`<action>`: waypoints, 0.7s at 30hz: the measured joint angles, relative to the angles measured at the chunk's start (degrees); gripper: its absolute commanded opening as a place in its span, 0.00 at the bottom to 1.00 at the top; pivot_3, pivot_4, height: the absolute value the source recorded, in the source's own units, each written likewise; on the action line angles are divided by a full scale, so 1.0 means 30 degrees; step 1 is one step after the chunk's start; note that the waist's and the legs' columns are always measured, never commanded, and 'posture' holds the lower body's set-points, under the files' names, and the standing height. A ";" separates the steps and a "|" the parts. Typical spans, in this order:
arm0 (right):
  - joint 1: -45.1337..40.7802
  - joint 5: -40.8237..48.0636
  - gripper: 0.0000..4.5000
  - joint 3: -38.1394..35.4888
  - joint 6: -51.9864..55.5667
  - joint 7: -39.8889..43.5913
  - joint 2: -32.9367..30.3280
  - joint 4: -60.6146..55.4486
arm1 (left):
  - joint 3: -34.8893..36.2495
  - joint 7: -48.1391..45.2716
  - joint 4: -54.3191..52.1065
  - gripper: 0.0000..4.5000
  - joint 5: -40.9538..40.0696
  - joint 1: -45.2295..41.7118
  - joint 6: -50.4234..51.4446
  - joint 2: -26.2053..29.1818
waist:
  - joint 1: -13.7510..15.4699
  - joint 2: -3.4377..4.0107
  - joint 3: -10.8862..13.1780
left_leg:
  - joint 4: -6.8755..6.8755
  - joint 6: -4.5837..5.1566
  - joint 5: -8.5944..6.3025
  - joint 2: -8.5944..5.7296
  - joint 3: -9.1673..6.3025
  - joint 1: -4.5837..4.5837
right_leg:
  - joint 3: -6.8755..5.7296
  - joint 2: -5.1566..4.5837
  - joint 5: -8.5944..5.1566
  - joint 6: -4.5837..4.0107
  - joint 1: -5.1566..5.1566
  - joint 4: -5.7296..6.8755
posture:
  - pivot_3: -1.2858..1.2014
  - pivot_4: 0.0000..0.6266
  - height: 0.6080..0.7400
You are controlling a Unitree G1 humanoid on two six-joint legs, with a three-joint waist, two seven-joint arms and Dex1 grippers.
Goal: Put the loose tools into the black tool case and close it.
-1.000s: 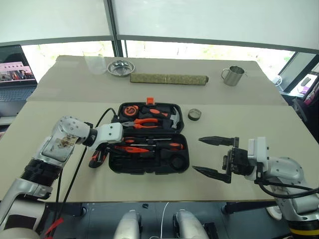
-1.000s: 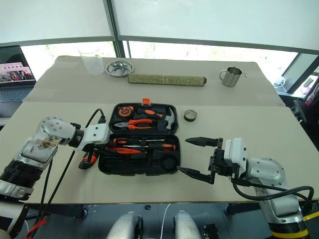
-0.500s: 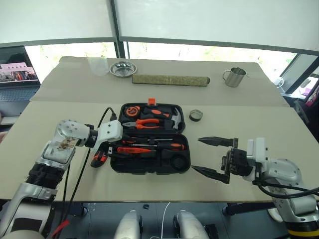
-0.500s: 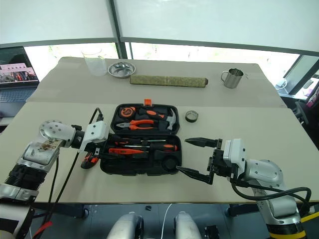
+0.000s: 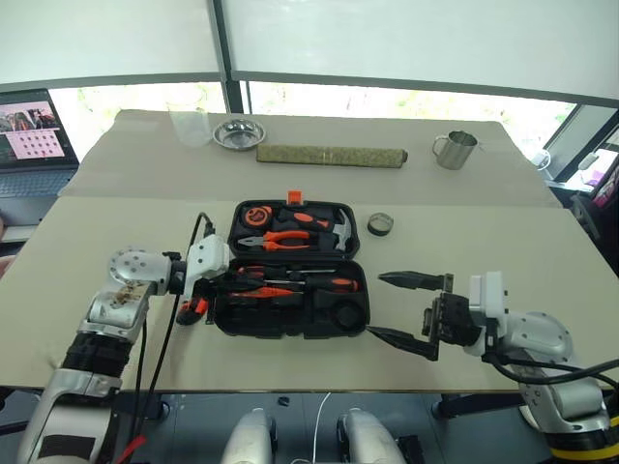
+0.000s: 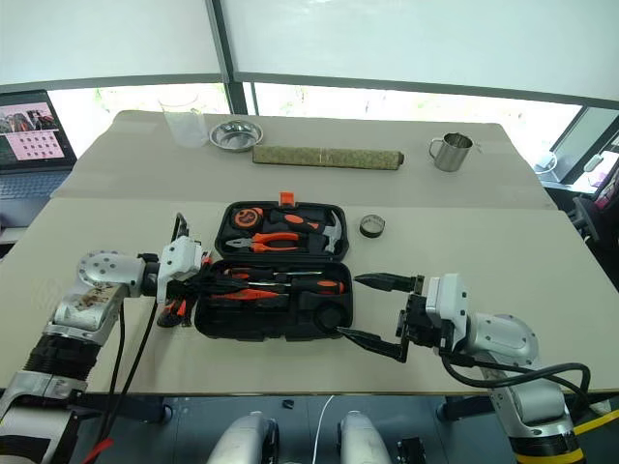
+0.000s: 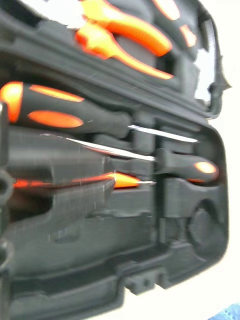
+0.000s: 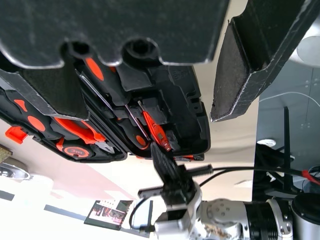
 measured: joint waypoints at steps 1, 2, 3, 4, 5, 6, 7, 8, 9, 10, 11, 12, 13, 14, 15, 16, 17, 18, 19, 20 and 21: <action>-0.0018 -0.0047 1.00 0.0015 -0.0010 -0.0006 0.0020 0.0004 | -0.0074 0.0028 0.0141 0.02 0.0102 0.0000 -0.0082 -0.0055 | 0.0003 0.0000 0.0000 | 0.0000 0.0000 0.0000 0.0001 0.0000 -0.0001 | 0.0000 0.0000 0.0000 0.0000 0.0000 -0.0001 | 0.52 0.24 1.00; -0.0020 -0.0097 1.00 0.0029 -0.0013 -0.0014 0.0052 0.0008 | -0.0243 0.0022 0.0332 0.02 0.0276 0.0005 -0.0350 -0.0102 | 0.0001 0.0000 0.0000 | -0.0001 0.0000 0.0000 0.0000 0.0000 -0.0001 | 0.0000 0.0000 0.0000 0.0000 0.0000 -0.0001 | 0.52 0.24 1.00; -0.0019 -0.0111 1.00 0.0033 -0.0014 -0.0023 0.0114 0.0019 | -0.0374 -0.0003 0.0405 0.02 0.0396 0.0005 -0.0538 -0.0147 | -0.0003 0.0000 0.0000 | -0.0001 0.0000 0.0000 0.0000 0.0000 0.0000 | 0.0001 0.0000 0.0000 0.0000 0.0000 -0.0001 | 0.52 0.24 1.00; -0.0018 -0.0116 1.00 0.0039 -0.0015 -0.0027 0.0174 0.0021 | -0.0423 -0.0003 0.0453 0.02 0.0533 0.0005 -0.0721 -0.0210 | -0.0002 0.0000 0.0000 | -0.0001 0.0000 0.0000 0.0000 0.0001 0.0000 | 0.0001 0.0000 0.0000 0.0000 0.0000 0.0000 | 0.52 0.24 1.00; -0.0018 -0.0123 1.00 0.0046 -0.0016 -0.0038 0.0202 0.0022 | -0.0449 0.0058 0.0514 0.02 0.0598 0.0002 -0.0798 -0.0273 | -0.0002 0.0001 0.0000 | -0.0001 0.0000 0.0000 0.0001 0.0000 0.0004 | 0.0000 0.0000 0.0000 0.0000 0.0003 -0.0001 | 0.52 0.24 1.00; -0.0015 -0.0133 1.00 0.0046 -0.0019 -0.0057 0.0218 0.0024 | -0.0458 0.0277 0.0656 0.02 0.0682 -0.0030 -0.0805 -0.0378 | -0.0002 0.0001 -0.0001 | -0.0001 0.0000 0.0000 0.0001 -0.0001 0.0013 | 0.0000 0.0001 0.0001 0.0000 0.0012 0.0000 | 0.52 0.24 1.00; -0.0014 -0.0135 1.00 0.0046 -0.0026 -0.0073 0.0240 0.0022 | -0.0469 0.0404 0.0772 0.02 0.0722 -0.0089 -0.0788 -0.0461 | -0.0001 0.0001 -0.0001 | -0.0001 0.0000 0.0000 0.0003 -0.0002 0.0023 | 0.0000 0.0001 0.0000 0.0000 0.0021 0.0001 | 0.52 0.24 1.00; -0.0011 -0.0137 1.00 0.0045 -0.0030 -0.0094 0.0262 0.0022 | -0.0479 0.0493 0.0855 0.02 0.0756 -0.0110 -0.0767 -0.0504 | -0.0018 0.0002 -0.0001 | -0.0002 0.0000 0.0000 0.0004 -0.0002 0.0029 | 0.0000 0.0002 0.0000 0.0000 0.0026 0.0001 | 0.52 0.24 1.00; 0.0009 -0.0138 1.00 0.0045 -0.0031 -0.0123 0.0266 0.0021 | -0.0479 0.0634 0.0867 0.02 0.0770 -0.0110 -0.0688 -0.0540 | -0.0025 0.0003 -0.0002 | -0.0003 0.0000 0.0000 0.0004 -0.0002 0.0033 | 0.0000 0.0002 0.0000 0.0001 0.0028 0.0001 | 0.52 0.24 1.00; 0.0027 -0.0140 1.00 0.0045 -0.0031 -0.0152 0.0266 0.0021 | -0.0478 0.0745 0.0871 0.02 0.0770 -0.0108 -0.0576 -0.0565 | -0.0029 0.0003 -0.0002 | -0.0005 0.0000 0.0000 0.0007 -0.0004 0.0034 | 0.0001 0.0005 -0.0001 0.0000 0.0029 0.0001 | 0.52 0.24 1.00; 0.0058 -0.0141 1.00 0.0044 -0.0032 -0.0191 0.0266 0.0020 | -0.0484 0.0832 0.0864 0.02 0.0772 -0.0106 -0.0379 -0.0572 | -0.0031 0.0003 -0.0002 | -0.0006 0.0000 0.0000 0.0008 -0.0006 0.0034 | -0.0001 0.0006 -0.0001 0.0000 0.0028 0.0002 | 0.52 0.24 1.00; 0.0103 -0.0142 1.00 0.0044 -0.0033 -0.0227 0.0266 0.0019 | -0.0490 0.0981 0.0815 0.02 0.0772 -0.0103 -0.0196 -0.0573 | -0.0031 0.0004 -0.0003 | -0.0007 0.0000 0.0000 0.0008 -0.0007 0.0038 | -0.0001 0.0006 -0.0001 0.0000 0.0032 0.0002 | 0.52 0.24 1.00; 0.0144 -0.0142 1.00 0.0044 -0.0034 -0.0245 0.0266 0.0018 | -0.0486 0.1117 0.0707 0.02 0.0764 -0.0093 0.0180 -0.0573 | -0.0032 0.0005 -0.0004 | -0.0008 0.0000 0.0000 0.0007 -0.0007 0.0046 | -0.0001 0.0006 0.0000 0.0000 0.0039 0.0002 | 0.52 0.24 1.00; 0.0185 -0.0142 1.00 0.0045 -0.0035 -0.0252 0.0267 0.0017 | -0.0487 0.1204 0.0590 0.02 0.0757 -0.0071 0.0511 -0.0573 | -0.0033 0.0006 -0.0004 | -0.0009 0.0000 0.0000 0.0008 -0.0007 0.0060 | -0.0001 0.0006 -0.0001 0.0000 0.0053 0.0002 | 0.52 0.24 1.00; 0.0190 -0.0143 1.00 0.0045 -0.0036 -0.0261 0.0278 0.0016 | -0.0480 0.1271 0.0513 0.02 0.0757 -0.0016 0.0597 -0.0571 | -0.0034 0.0007 -0.0005 | -0.0010 0.0000 0.0000 0.0007 -0.0007 0.0076 | 0.0000 0.0004 -0.0001 0.0001 0.0069 0.0002 | 0.52 0.24 1.00; 0.0190 -0.0144 1.00 0.0045 -0.0037 -0.0269 0.0296 0.0012 | -0.0466 0.1313 0.0423 0.02 0.0755 0.0074 0.0596 -0.0563 | -0.0034 0.0007 -0.0005 | -0.0012 -0.0001 0.0000 0.0008 -0.0005 0.0093 | 0.0001 0.0003 -0.0002 0.0001 0.0082 0.0001 | 0.52 0.24 1.00; 0.0190 -0.0144 1.00 0.0045 -0.0039 -0.0275 0.0327 0.0006 | -0.0449 0.1327 0.0261 0.02 0.0742 0.0237 0.0573 -0.0531 | -0.0039 0.0008 -0.0006 | -0.0015 -0.0001 -0.0001 0.0010 -0.0004 0.0102 | 0.0001 0.0003 -0.0002 0.0001 0.0088 0.0002 | 0.52 0.24 1.00; 0.0190 -0.0147 1.00 0.0045 -0.0042 -0.0279 0.0341 0.0004 | -0.0394 0.1331 0.0110 0.02 0.0710 0.0414 0.0519 -0.0480 | -0.0047 0.0008 -0.0006 | -0.0017 -0.0001 -0.0001 0.0011 -0.0003 0.0105 | 0.0002 0.0003 -0.0003 -0.0001 0.0089 0.0001 | 0.52 0.24 1.00; 0.0191 -0.0153 1.00 0.0046 -0.0046 -0.0286 0.0359 0.0002 | -0.0243 0.1342 -0.0132 0.02 0.0611 0.0693 0.0487 -0.0374 | -0.0064 0.0011 -0.0007 | -0.0026 -0.0001 -0.0001 0.0015 -0.0001 0.0112 | 0.0004 0.0004 -0.0003 -0.0002 0.0088 0.0002 | 0.52 0.24 1.00; 0.0179 -0.0171 1.00 0.0051 -0.0060 -0.0290 0.0381 0.0003 | -0.0063 0.1367 -0.0336 0.02 0.0454 0.0968 0.0478 -0.0349 | -0.0080 0.0022 -0.0014 | -0.0033 -0.0002 -0.0001 0.0018 -0.0001 0.0117 | 0.0007 0.0003 -0.0004 -0.0005 0.0088 0.0002 | 0.52 0.24 1.00; 0.0172 -0.0199 1.00 0.0057 -0.0086 -0.0290 0.0418 0.0004 | 0.0171 0.1430 -0.0502 0.07 0.0241 0.1261 0.0472 -0.0350 | -0.0115 0.0029 -0.0017 | -0.0039 -0.0001 -0.0002 0.0021 0.0006 0.0118 | 0.0014 0.0004 -0.0005 -0.0006 0.0079 0.0002 | 0.52 0.24 1.00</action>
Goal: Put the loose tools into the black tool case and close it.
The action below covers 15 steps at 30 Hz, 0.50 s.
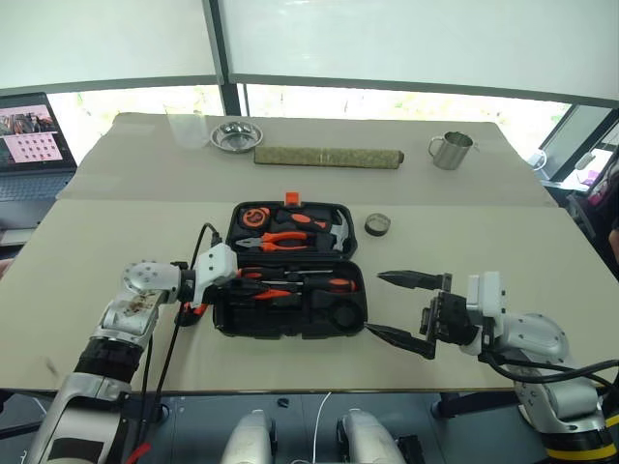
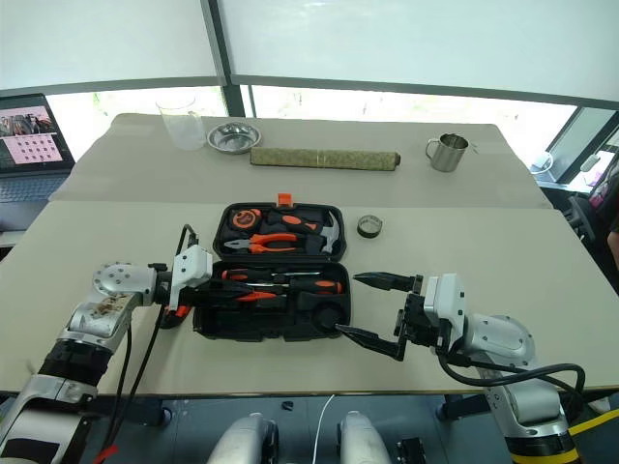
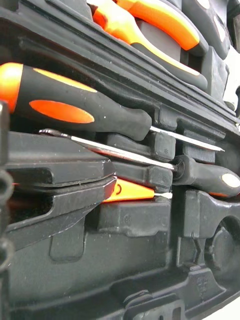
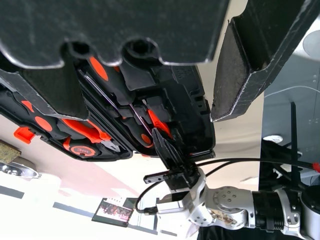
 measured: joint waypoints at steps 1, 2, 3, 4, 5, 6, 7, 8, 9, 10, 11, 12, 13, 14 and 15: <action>-0.0002 -0.0085 1.00 -0.0002 -0.0048 -0.0001 0.0038 0.0012 | 0.0362 0.0168 -0.0187 0.13 -0.0434 0.0387 0.0052 -0.0029 | -0.0054 0.0000 0.0000 | -0.0009 0.0000 0.0000 0.0007 -0.0001 -0.0002 | 0.0006 0.0003 -0.0002 -0.0005 -0.0009 0.0001 | 0.52 0.24 1.00; -0.0019 -0.0137 1.00 -0.0013 -0.0133 -0.0001 0.0094 0.0062 | 0.0890 0.0379 -0.0435 0.19 -0.0861 0.0766 0.0081 -0.0103 | -0.0088 0.0000 0.0001 | -0.0010 0.0000 0.0000 0.0012 -0.0005 -0.0005 | 0.0005 0.0007 -0.0003 -0.0008 -0.0016 0.0003 | 0.52 0.24 1.00; -0.0026 -0.0188 1.00 -0.0046 -0.0266 0.0006 0.0144 0.0163 | 0.1706 0.0719 -0.0744 0.28 -0.1465 0.1421 0.0165 -0.0142 | -0.0133 0.0001 0.0004 | -0.0013 0.0000 0.0000 0.0028 -0.0018 -0.0015 | 0.0006 0.0010 -0.0002 -0.0011 -0.0031 0.0004 | 0.52 0.24 1.00; -0.0002 -0.0282 1.00 -0.0102 -0.0382 0.0023 0.0162 0.0259 | 0.2583 0.1054 -0.1205 0.34 -0.2125 0.2094 0.0388 -0.0138 | -0.0159 0.0001 0.0011 | -0.0014 0.0000 0.0000 0.0031 -0.0040 -0.0033 | 0.0004 0.0010 -0.0002 -0.0012 -0.0046 0.0005 | 0.52 0.24 1.00; 0.0016 -0.0287 1.00 -0.0138 -0.0451 0.0038 0.0174 0.0369 | 0.3458 0.1356 -0.1739 0.42 -0.2764 0.2699 0.0612 -0.0097 | -0.0145 0.0001 0.0016 | -0.0014 0.0000 0.0000 0.0031 -0.0069 -0.0041 | 0.0001 0.0007 -0.0001 -0.0012 -0.0052 0.0005 | 0.52 0.24 1.00; 0.0008 -0.0287 1.00 -0.0154 -0.0536 0.0073 0.0194 0.0477 | 0.4544 0.1770 -0.2613 0.52 -0.3479 0.3508 0.1008 0.0054 | -0.0126 0.0002 0.0019 | -0.0014 -0.0001 -0.0001 0.0054 -0.0104 -0.0054 | 0.0000 -0.0006 -0.0001 -0.0012 -0.0062 0.0004 | 0.52 0.24 1.00; 0.0055 -0.0285 1.00 -0.0215 -0.0611 0.0116 0.0197 0.0521 | 0.5525 0.2106 -0.3467 0.59 -0.4076 0.4283 0.1376 0.0307 | -0.0126 0.0004 0.0021 | -0.0014 -0.0001 -0.0002 0.0055 -0.0119 -0.0058 | 0.0000 -0.0020 -0.0001 -0.0011 -0.0065 0.0004 | 0.52 0.24 1.00; 0.0107 -0.0282 1.00 -0.0266 -0.0737 0.0219 0.0199 0.0616 | 0.6540 0.2535 -0.4294 0.66 -0.4578 0.5073 0.1793 0.0633 | -0.0072 0.0007 0.0023 | -0.0015 -0.0001 -0.0002 0.0044 -0.0125 -0.0054 | -0.0001 -0.0039 -0.0002 -0.0008 -0.0061 0.0003 | 0.52 0.24 1.00; -0.0033 -0.0265 1.00 -0.0232 -0.0780 0.0367 0.0226 0.0755 | 0.7788 0.2915 -0.5345 0.76 -0.5021 0.6473 0.2161 0.0924 | -0.0054 0.0009 0.0023 | -0.0015 -0.0001 -0.0002 0.0040 -0.0120 -0.0049 | -0.0001 -0.0057 0.0000 -0.0003 -0.0055 -0.0005 | 0.52 0.24 1.00; -0.0068 -0.0248 1.00 -0.0285 -0.0803 0.0489 0.0223 0.0835 | 0.8793 0.3123 -0.5958 0.82 -0.5311 0.7786 0.2259 0.1083 | -0.0102 0.0011 0.0024 | -0.0026 0.0014 -0.0014 0.0039 -0.0095 -0.0021 | 0.0008 -0.0083 0.0000 -0.0002 -0.0043 -0.0011 | 0.52 0.24 1.00; -0.0155 -0.0246 1.00 -0.0310 -0.0850 0.0635 0.0227 0.1056 | 1.0175 0.3389 -0.6458 0.91 -0.5498 0.9658 0.2394 0.1088 | -0.0183 0.0012 0.0024 | -0.0050 0.0028 -0.0025 0.0037 -0.0079 0.0017 | 0.0019 -0.0102 -0.0004 0.0002 -0.0017 -0.0022 | 0.52 0.24 1.00; -0.0148 -0.0248 1.00 -0.0348 -0.0887 0.0720 0.0224 0.1191 | 1.0897 0.3581 -0.6596 0.99 -0.5586 1.0696 0.2571 0.1069 | -0.0241 0.0011 0.0025 | -0.0054 0.0029 -0.0029 0.0039 -0.0078 0.0019 | 0.0020 -0.0102 -0.0006 0.0002 -0.0015 -0.0027 | 0.52 0.24 1.00; -0.0204 -0.0300 1.00 -0.0351 -0.0926 0.0837 0.0226 0.1511 | 1.2282 0.4079 -0.6664 1.00 -0.5625 1.2732 0.2898 0.0774 | -0.0219 0.0003 0.0031 | -0.0056 0.0029 -0.0029 0.0036 -0.0085 0.0013 | 0.0009 -0.0099 -0.0010 0.0000 -0.0024 -0.0033 | 0.52 0.24 1.00; -0.0201 -0.0300 1.00 -0.0361 -0.0991 0.0872 0.0228 0.1646 | 1.2782 0.4282 -0.6664 1.00 -0.5624 1.3410 0.2958 0.0560 | -0.0191 -0.0002 0.0034 | -0.0056 0.0029 -0.0029 0.0038 -0.0085 0.0016 | 0.0007 -0.0100 -0.0011 -0.0001 -0.0023 -0.0033 | 0.52 0.24 1.00; -0.0297 -0.0304 1.00 -0.0291 -0.1257 0.1098 0.0343 0.1846 | 1.3831 0.4690 -0.6776 1.00 -0.5652 1.4729 0.2913 0.0085 | -0.0094 -0.0013 0.0038 | -0.0054 0.0028 -0.0028 0.0040 -0.0088 0.0016 | 0.0002 -0.0100 -0.0019 -0.0007 -0.0020 -0.0042 | 0.52 0.24 1.00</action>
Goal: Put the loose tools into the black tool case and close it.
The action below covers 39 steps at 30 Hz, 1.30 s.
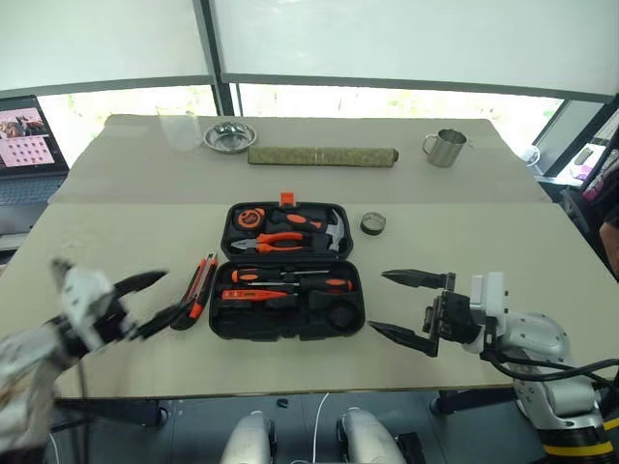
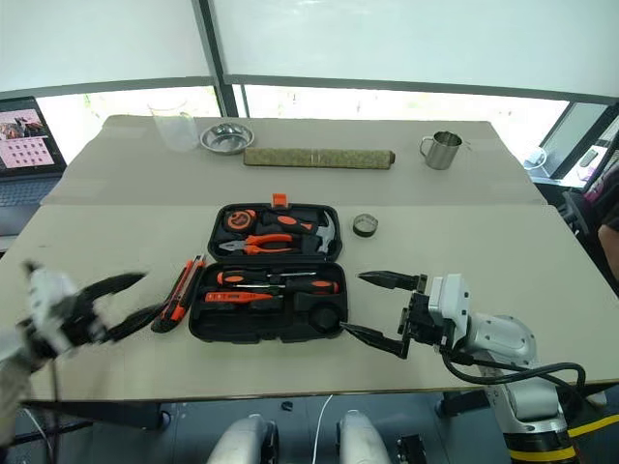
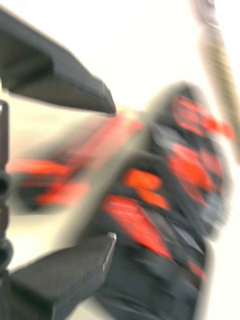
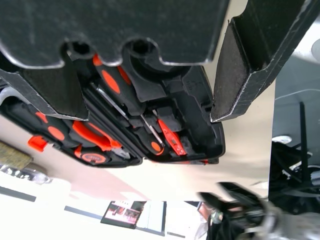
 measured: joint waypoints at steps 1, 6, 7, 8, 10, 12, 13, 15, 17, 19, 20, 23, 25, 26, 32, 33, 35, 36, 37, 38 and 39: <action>0.0000 0.0003 1.00 0.0017 -0.0214 0.0202 0.0087 0.0061 | 0.0559 0.0235 0.0010 1.00 -0.0004 0.0789 -0.0019 -0.0255 | 0.0066 -0.0005 0.0000 | 0.0001 -0.0001 -0.0001 0.0001 0.0001 0.0002 | -0.0003 -0.0001 -0.0011 0.0000 0.0003 -0.0003 | 0.52 0.24 1.00; -0.0268 0.0340 1.00 0.0115 -0.1038 0.1314 0.0564 0.0526 | 0.2039 0.1308 0.0072 1.00 -0.0020 0.3045 0.0086 -0.1464 | 0.0479 -0.0017 0.0013 | 0.0025 -0.0005 -0.0001 0.0001 0.0003 0.0002 | -0.0020 -0.0020 -0.0183 -0.0025 -0.0009 -0.0042 | 0.52 0.24 1.00; -0.0351 0.0507 1.00 0.0113 -0.1042 0.1417 0.0580 0.0532 | 0.1955 0.1504 -0.0237 1.00 -0.0075 0.3015 0.0390 -0.1469 | 0.0557 -0.0020 0.0013 | 0.0025 -0.0006 -0.0001 0.0003 0.0003 0.0005 | -0.0022 -0.0023 -0.0184 -0.0029 -0.0009 -0.0046 | 0.52 0.24 1.00; -0.0519 0.0612 1.00 0.0111 -0.1069 0.1462 0.0643 0.0537 | 0.1787 0.1870 -0.0832 1.00 -0.0256 0.2819 0.1050 -0.1460 | 0.0607 -0.0021 0.0013 | 0.0028 -0.0007 -0.0002 0.0005 0.0002 0.0005 | -0.0025 -0.0026 -0.0183 -0.0030 -0.0007 -0.0046 | 0.52 0.24 1.00; -0.0840 0.0632 1.00 0.0133 -0.1157 0.1488 0.0695 0.0575 | 0.0956 0.2799 -0.2335 1.00 -0.0835 0.1905 0.2598 -0.1331 | 0.0659 -0.0020 0.0013 | 0.0030 -0.0008 -0.0002 0.0004 0.0007 -0.0001 | -0.0025 -0.0037 -0.0155 -0.0067 0.0007 -0.0043 | 0.52 0.24 1.00; -0.0853 0.0633 1.00 0.0135 -0.1176 0.1536 0.0703 0.0604 | 0.0328 0.3518 -0.3277 1.00 -0.1086 0.1114 0.3623 -0.1220 | 0.0590 -0.0037 0.0003 | 0.0027 -0.0008 -0.0003 0.0010 0.0025 -0.0013 | -0.0024 -0.0029 -0.0092 -0.0109 0.0027 -0.0034 | 0.52 0.24 1.00; -0.0788 0.0633 1.00 0.0102 -0.1187 0.1549 0.0710 0.0671 | -0.0285 0.4196 -0.3634 1.00 -0.1096 0.0353 0.4429 -0.1007 | 0.0536 -0.0034 0.0004 | 0.0019 -0.0009 -0.0004 0.0008 0.0025 -0.0010 | -0.0023 -0.0021 -0.0034 -0.0011 0.0026 -0.0025 | 0.52 0.24 1.00; -0.0826 0.0606 1.00 0.0216 -0.1188 0.1447 0.0805 0.0768 | -0.1951 0.5610 -0.4197 1.00 -0.0758 -0.1646 0.6124 -0.0643 | 0.0556 -0.0017 0.0014 | 0.0018 -0.0007 -0.0002 -0.0011 0.0013 -0.0012 | -0.0023 0.0005 -0.0031 -0.0007 0.0014 0.0005 | 0.52 0.24 1.00; -0.0852 0.0603 1.00 0.0290 -0.1188 0.1369 0.0925 0.0714 | -0.3438 0.6527 -0.4683 1.00 -0.0488 -0.2726 0.7246 -0.0527 | 0.0456 -0.0018 0.0013 | 0.0016 -0.0008 -0.0003 -0.0017 0.0015 -0.0009 | -0.0018 0.0014 -0.0030 -0.0009 0.0018 0.0010 | 0.52 0.24 1.00; -0.0813 0.0593 1.00 0.0284 -0.1188 0.1251 0.0937 0.0656 | -0.4522 0.7264 -0.4574 1.00 0.0085 -0.3316 0.7807 -0.0568 | 0.0127 -0.0018 0.0015 | -0.0009 -0.0013 -0.0008 -0.0019 0.0021 -0.0006 | -0.0002 0.0017 -0.0029 -0.0010 0.0004 0.0010 | 0.52 0.24 1.00; -0.0792 0.0588 1.00 0.0279 -0.1188 0.1158 0.0942 0.0606 | -0.4910 0.7510 -0.4460 1.00 0.0282 -0.3606 0.7965 -0.0622 | 0.0057 -0.0019 0.0015 | -0.0021 -0.0013 -0.0008 -0.0020 0.0021 -0.0003 | -0.0002 0.0019 -0.0029 -0.0011 0.0002 0.0009 | 0.52 0.24 1.00; -0.0811 0.0577 1.00 0.0320 -0.1187 0.0909 0.1055 0.0301 | -0.6324 0.8164 -0.3850 1.00 0.1125 -0.4330 0.8077 -0.0768 | 0.0028 -0.0019 0.0015 | -0.0049 -0.0013 -0.0008 -0.0029 0.0011 0.0004 | -0.0002 0.0023 -0.0031 -0.0015 -0.0003 0.0010 | 0.52 0.24 1.00; -0.0829 0.0571 1.00 0.0333 -0.1186 0.0700 0.1061 0.0172 | -0.6663 0.8494 -0.3673 0.94 0.1538 -0.4705 0.8083 -0.0866 | 0.0099 -0.0017 0.0015 | -0.0049 -0.0014 -0.0007 -0.0029 0.0006 0.0007 | -0.0002 0.0016 -0.0031 -0.0015 0.0003 0.0010 | 0.52 0.24 1.00; -0.0866 0.0570 1.00 0.0336 -0.1185 0.0563 0.1064 0.0097 | -0.6801 0.8649 -0.3549 0.88 0.1654 -0.4886 0.8068 -0.0868 | 0.0114 -0.0017 0.0016 | -0.0049 -0.0015 -0.0006 -0.0029 0.0007 0.0009 | -0.0001 0.0012 -0.0031 -0.0014 0.0005 0.0010 | 0.52 0.24 1.00; -0.0945 0.0567 1.00 0.0327 -0.1185 0.0305 0.1061 0.0099 | -0.6902 0.8741 -0.2505 0.41 0.2179 -0.5513 0.7465 -0.0912 | 0.0181 -0.0007 0.0017 | -0.0049 -0.0015 -0.0005 -0.0034 0.0012 0.0020 | -0.0001 0.0002 -0.0033 -0.0014 0.0016 0.0007 | 0.52 0.24 1.00; -0.0950 0.0563 1.00 0.0328 -0.1186 0.0278 0.1061 0.0103 | -0.6966 0.8710 -0.2350 0.39 0.2231 -0.5604 0.7330 -0.0957 | 0.0197 -0.0005 0.0016 | -0.0049 -0.0016 -0.0005 -0.0037 0.0010 0.0021 | -0.0001 0.0000 -0.0033 -0.0013 0.0020 0.0007 | 0.52 0.24 1.00; -0.0954 0.0557 1.00 0.0328 -0.1186 0.0232 0.1062 0.0107 | -0.7033 0.8672 -0.1913 0.39 0.2346 -0.5798 0.6814 -0.1343 | 0.0251 0.0002 0.0012 | -0.0049 -0.0015 -0.0004 -0.0039 0.0009 0.0024 | -0.0001 -0.0008 -0.0032 -0.0012 0.0028 0.0007 | 0.52 0.24 1.00; -0.0954 0.0553 1.00 0.0329 -0.1186 0.0228 0.1062 0.0107 | -0.7051 0.8664 -0.1694 0.39 0.2372 -0.5875 0.6545 -0.1509 | 0.0281 0.0003 0.0012 | -0.0048 -0.0015 -0.0003 -0.0038 0.0009 0.0025 | -0.0001 -0.0007 -0.0032 -0.0012 0.0028 0.0006 | 0.52 0.24 1.00; -0.0954 0.0553 1.00 0.0329 -0.1185 0.0229 0.1061 0.0106 | -0.7035 0.8607 -0.1520 0.39 0.2372 -0.5928 0.6273 -0.1584 | 0.0295 0.0002 0.0012 | -0.0048 -0.0016 -0.0002 -0.0037 0.0007 0.0027 | -0.0002 -0.0005 -0.0032 -0.0012 0.0029 0.0006 | 0.52 0.24 1.00; -0.0943 0.0553 1.00 0.0329 -0.1186 0.0231 0.1058 0.0106 | -0.6957 0.8501 -0.1272 0.39 0.2352 -0.5923 0.5856 -0.1725 | 0.0296 0.0003 0.0012 | -0.0049 -0.0017 -0.0002 -0.0035 0.0010 0.0027 | -0.0001 -0.0005 -0.0032 -0.0013 0.0027 0.0006 | 0.52 0.24 1.00; -0.0921 0.0553 1.00 0.0329 -0.1185 0.0240 0.1050 0.0102 | -0.6824 0.8309 -0.0981 0.39 0.2295 -0.5895 0.5364 -0.1784 | 0.0278 0.0002 0.0012 | -0.0048 -0.0018 -0.0001 -0.0033 0.0012 0.0023 | -0.0001 -0.0002 -0.0032 -0.0014 0.0020 0.0007 | 0.52 0.24 1.00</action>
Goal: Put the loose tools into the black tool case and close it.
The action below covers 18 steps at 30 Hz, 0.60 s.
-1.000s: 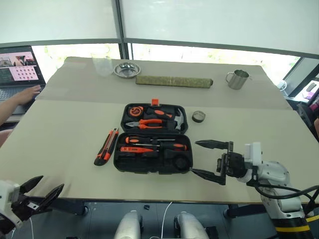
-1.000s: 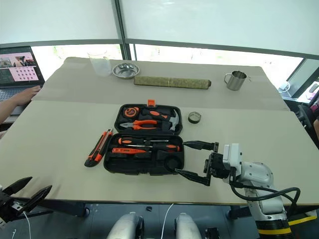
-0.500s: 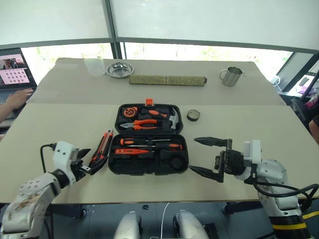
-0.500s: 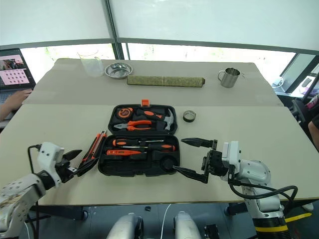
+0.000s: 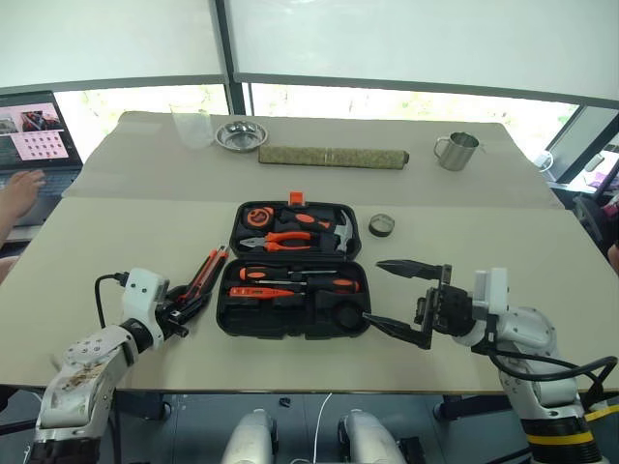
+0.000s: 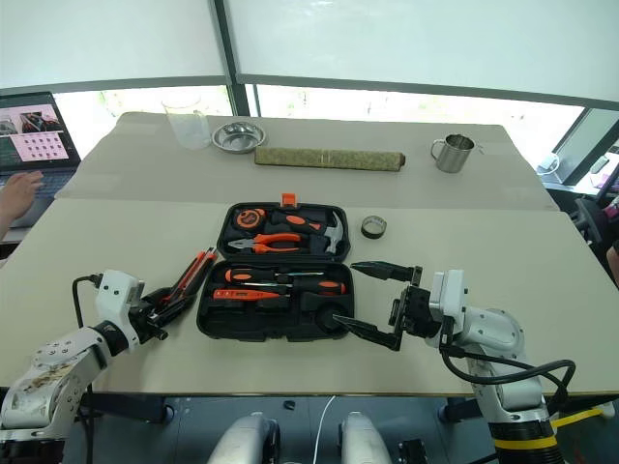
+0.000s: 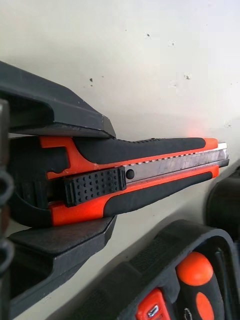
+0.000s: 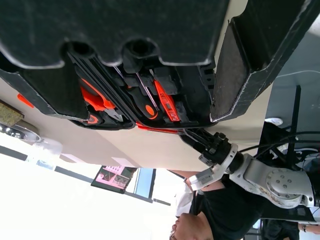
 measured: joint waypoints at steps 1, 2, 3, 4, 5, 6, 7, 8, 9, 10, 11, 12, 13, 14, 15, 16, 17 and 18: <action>0.0020 0.0003 1.00 0.0000 0.0001 0.0005 -0.0051 -0.0002 | 0.0269 -0.0222 0.0323 0.39 -0.0038 0.0054 -0.0487 -0.0001 | -0.0045 -0.0006 0.0003 | 0.0000 0.0000 0.0000 0.0005 -0.0001 -0.0010 | -0.0003 0.0005 -0.0001 -0.0003 -0.0009 0.0000 | 0.52 0.24 1.00; 0.0059 0.0016 1.00 -0.0023 0.0001 0.0021 -0.0162 -0.0018 | 0.0766 -0.0705 0.0704 0.39 -0.0154 0.0155 -0.1167 0.0038 | -0.0083 -0.0016 0.0009 | -0.0001 0.0000 0.0000 0.0007 -0.0005 -0.0025 | -0.0006 0.0007 -0.0002 -0.0007 -0.0026 -0.0001 | 0.52 0.24 1.00; 0.0133 0.0025 1.00 -0.0091 0.0002 0.0038 -0.0280 -0.0024 | 0.1263 -0.1337 0.0967 0.39 -0.0411 0.0238 -0.1774 0.0181 | -0.0106 -0.0025 0.0015 | -0.0001 0.0000 0.0000 0.0007 -0.0004 -0.0034 | -0.0009 0.0008 -0.0005 -0.0011 -0.0037 0.0000 | 0.52 0.24 1.00; 0.0283 0.0040 1.00 -0.0192 0.0011 0.0069 -0.0512 -0.0025 | 0.1954 -0.2756 0.1097 0.39 -0.1049 0.0275 -0.2669 0.0593 | -0.0124 -0.0042 0.0024 | -0.0005 0.0000 -0.0001 0.0013 -0.0004 -0.0051 | -0.0015 0.0007 -0.0006 -0.0016 -0.0050 -0.0005 | 0.52 0.24 1.00; 0.0317 0.0053 1.00 -0.0243 0.0019 0.0110 -0.0653 -0.0027 | 0.2287 -0.3951 0.1073 0.39 -0.1618 0.0234 -0.3304 0.1056 | -0.0125 -0.0044 0.0025 | -0.0007 -0.0001 -0.0001 0.0016 -0.0002 -0.0060 | -0.0016 0.0003 -0.0006 -0.0016 -0.0056 -0.0009 | 0.52 0.24 1.00; 0.0319 0.0072 1.00 -0.0306 0.0020 0.0185 -0.0802 -0.0027 | 0.2552 -0.5532 0.0904 0.39 -0.2232 0.0108 -0.3922 0.1722 | -0.0125 -0.0041 0.0026 | -0.0010 -0.0001 -0.0002 0.0014 0.0007 -0.0057 | -0.0015 -0.0005 -0.0007 -0.0017 -0.0055 -0.0017 | 0.52 0.24 1.00; 0.0336 0.0128 1.00 -0.0371 0.0031 0.0262 -0.0937 -0.0030 | 0.2557 -0.7127 0.0718 0.39 -0.2614 -0.0104 -0.4352 0.2529 | -0.0100 -0.0039 0.0027 | -0.0012 -0.0001 -0.0002 0.0009 0.0018 -0.0056 | -0.0014 -0.0009 -0.0007 -0.0017 -0.0051 -0.0023 | 0.52 0.24 1.00; 0.0359 0.0192 1.00 -0.0402 0.0038 0.0358 -0.1120 -0.0048 | 0.2295 -0.8827 0.0469 0.39 -0.2788 -0.0237 -0.4812 0.3617 | -0.0069 -0.0037 0.0029 | -0.0012 -0.0001 -0.0001 0.0003 0.0051 -0.0061 | -0.0022 -0.0008 -0.0008 -0.0016 -0.0042 -0.0041 | 0.52 0.24 1.00; 0.0392 0.0205 1.00 -0.0467 0.0051 0.0425 -0.1337 -0.0061 | 0.1875 -1.0297 0.0190 0.39 -0.2759 -0.0405 -0.5114 0.4667 | -0.0040 -0.0025 0.0034 | -0.0013 -0.0001 -0.0002 0.0001 0.0091 -0.0055 | -0.0025 -0.0009 -0.0011 -0.0019 -0.0027 -0.0063 | 0.52 0.24 1.00; 0.0436 0.0212 1.00 -0.0564 0.0057 0.0491 -0.1495 -0.0069 | 0.1374 -1.1286 0.0079 0.39 -0.2650 -0.0659 -0.5454 0.5312 | -0.0004 -0.0001 0.0044 | -0.0013 -0.0001 -0.0002 0.0000 0.0124 -0.0049 | -0.0021 -0.0019 -0.0014 -0.0023 -0.0019 -0.0075 | 0.52 0.24 1.00; 0.0507 0.0222 1.00 -0.0714 0.0072 0.0631 -0.1654 -0.0063 | 0.0501 -1.2463 -0.0030 0.39 -0.2261 -0.1109 -0.5828 0.6034 | 0.0047 0.0016 0.0054 | -0.0013 -0.0001 -0.0001 -0.0003 0.0152 -0.0054 | -0.0016 -0.0022 -0.0019 -0.0026 -0.0024 -0.0083 | 0.52 0.24 1.00; 0.0582 0.0233 1.00 -0.0855 0.0072 0.0739 -0.1712 -0.0066 | -0.0388 -1.3315 -0.0094 0.39 -0.1887 -0.1529 -0.6181 0.6459 | 0.0050 0.0019 0.0056 | -0.0015 0.0001 -0.0002 0.0006 0.0177 -0.0052 | -0.0010 -0.0019 -0.0018 -0.0022 -0.0025 -0.0090 | 0.52 0.24 1.00; 0.0715 0.0249 1.00 -0.0919 0.0089 0.0787 -0.1825 -0.0062 | -0.1545 -1.4048 -0.0072 0.39 -0.1288 -0.2268 -0.6407 0.6698 | 0.0069 0.0019 0.0057 | -0.0015 0.0001 -0.0001 -0.0003 0.0179 -0.0056 | -0.0010 -0.0008 -0.0019 -0.0010 -0.0024 -0.0088 | 0.52 0.24 1.00; 0.0757 0.0252 1.00 -0.0958 0.0115 0.0792 -0.1897 -0.0064 | -0.2759 -1.4526 -0.0014 0.39 -0.0604 -0.3172 -0.6599 0.6725 | 0.0090 0.0019 0.0058 | -0.0015 0.0001 -0.0001 -0.0002 0.0190 -0.0060 | -0.0009 0.0002 -0.0016 -0.0005 -0.0031 -0.0088 | 0.52 0.24 1.00; 0.0746 0.0255 1.00 -0.0975 0.0161 0.0784 -0.1916 -0.0102 | -0.3799 -1.4716 0.0046 0.39 0.0017 -0.3914 -0.6679 0.6690 | 0.0080 0.0018 0.0059 | -0.0014 0.0002 -0.0001 -0.0014 0.0193 -0.0062 | -0.0007 0.0019 -0.0014 -0.0002 -0.0031 -0.0087 | 0.52 0.24 1.00; 0.0754 0.0256 1.00 -0.0986 0.0229 0.0775 -0.1930 -0.0151 | -0.4636 -1.4840 0.0189 0.39 0.0575 -0.4540 -0.6767 0.6649 | 0.0074 0.0017 0.0059 | -0.0014 0.0002 -0.0001 -0.0012 0.0192 -0.0066 | -0.0006 0.0035 -0.0014 -0.0002 -0.0032 -0.0083 | 0.52 0.24 1.00; 0.0800 0.0255 1.00 -0.1003 0.0307 0.0755 -0.1942 -0.0214 | -0.5317 -1.4944 0.0308 0.39 0.1089 -0.5078 -0.6866 0.6566 | 0.0048 0.0018 0.0059 | -0.0014 0.0003 -0.0001 -0.0008 0.0188 -0.0072 | -0.0003 0.0050 -0.0014 -0.0002 -0.0040 -0.0083 | 0.52 0.24 1.00; 0.0875 0.0256 1.00 -0.1019 0.0389 0.0735 -0.1948 -0.0322 | -0.5863 -1.5027 0.0410 0.39 0.1488 -0.5512 -0.6934 0.6452 | -0.0017 0.0018 0.0059 | -0.0016 0.0007 -0.0003 -0.0003 0.0189 -0.0083 | 0.0005 0.0061 -0.0014 -0.0003 -0.0051 -0.0078 | 0.52 0.24 1.00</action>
